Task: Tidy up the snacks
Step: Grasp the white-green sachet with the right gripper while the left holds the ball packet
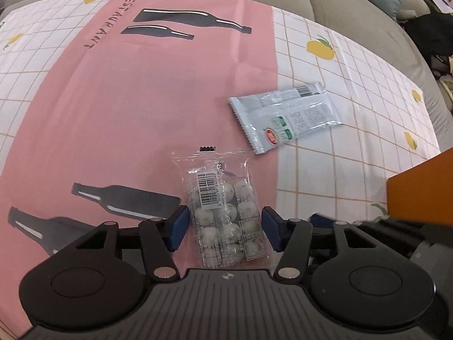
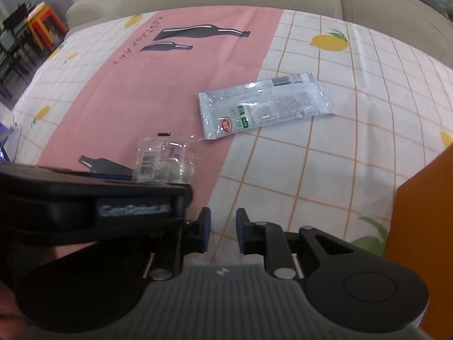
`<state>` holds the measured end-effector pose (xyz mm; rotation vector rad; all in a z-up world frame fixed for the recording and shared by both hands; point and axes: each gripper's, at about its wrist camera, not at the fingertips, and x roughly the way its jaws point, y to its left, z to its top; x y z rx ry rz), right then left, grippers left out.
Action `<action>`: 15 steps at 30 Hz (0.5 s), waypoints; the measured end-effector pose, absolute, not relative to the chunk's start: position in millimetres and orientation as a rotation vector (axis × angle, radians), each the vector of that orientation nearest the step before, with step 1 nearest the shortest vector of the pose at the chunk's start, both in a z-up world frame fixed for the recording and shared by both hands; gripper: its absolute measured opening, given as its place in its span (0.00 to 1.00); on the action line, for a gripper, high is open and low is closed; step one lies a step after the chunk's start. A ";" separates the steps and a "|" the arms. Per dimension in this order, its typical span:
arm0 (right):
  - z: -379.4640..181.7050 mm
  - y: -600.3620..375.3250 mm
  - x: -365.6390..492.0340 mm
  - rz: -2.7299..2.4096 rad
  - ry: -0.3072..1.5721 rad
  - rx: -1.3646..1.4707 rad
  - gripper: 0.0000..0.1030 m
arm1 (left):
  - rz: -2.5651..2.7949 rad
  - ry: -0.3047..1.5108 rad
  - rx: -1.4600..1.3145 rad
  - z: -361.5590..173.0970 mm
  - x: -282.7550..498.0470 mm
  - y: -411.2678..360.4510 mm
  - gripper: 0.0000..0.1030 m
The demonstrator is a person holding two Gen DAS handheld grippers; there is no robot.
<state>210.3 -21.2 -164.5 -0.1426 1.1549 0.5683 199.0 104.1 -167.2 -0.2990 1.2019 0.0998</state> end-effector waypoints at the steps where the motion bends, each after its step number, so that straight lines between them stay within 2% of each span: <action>1: -162.8 -19.6 212.7 0.579 1.151 -0.173 0.17 | 0.102 1.202 -0.295 -166.0 200.4 106.4 0.61; 2: -160.4 -16.8 215.0 0.593 1.143 -0.215 0.17 | 0.107 1.202 -0.291 -165.0 201.4 109.2 0.61; 4: -156.0 -9.2 221.7 0.626 1.128 -0.315 0.26 | 0.117 1.194 -0.293 -163.0 203.7 116.4 0.61; 5: -153.8 -4.7 225.7 0.643 1.115 -0.372 0.33 | 0.120 1.191 -0.293 -162.0 205.1 120.5 0.61; 8: -151.1 9.2 240.5 0.725 1.084 -0.577 0.41 | 0.121 1.188 -0.290 -160.7 210.3 129.2 0.61; 9: -151.8 14.7 246.8 0.752 1.082 -0.651 0.50 | 0.120 1.189 -0.289 -160.6 212.2 132.2 0.61; 12: -152.9 26.0 262.2 0.832 1.016 -0.871 0.68 | 0.111 1.192 -0.294 -160.5 217.5 139.6 0.61; 15: -158.5 33.1 275.4 0.917 0.950 -1.050 0.79 | 0.102 1.195 -0.299 -161.4 222.0 145.0 0.61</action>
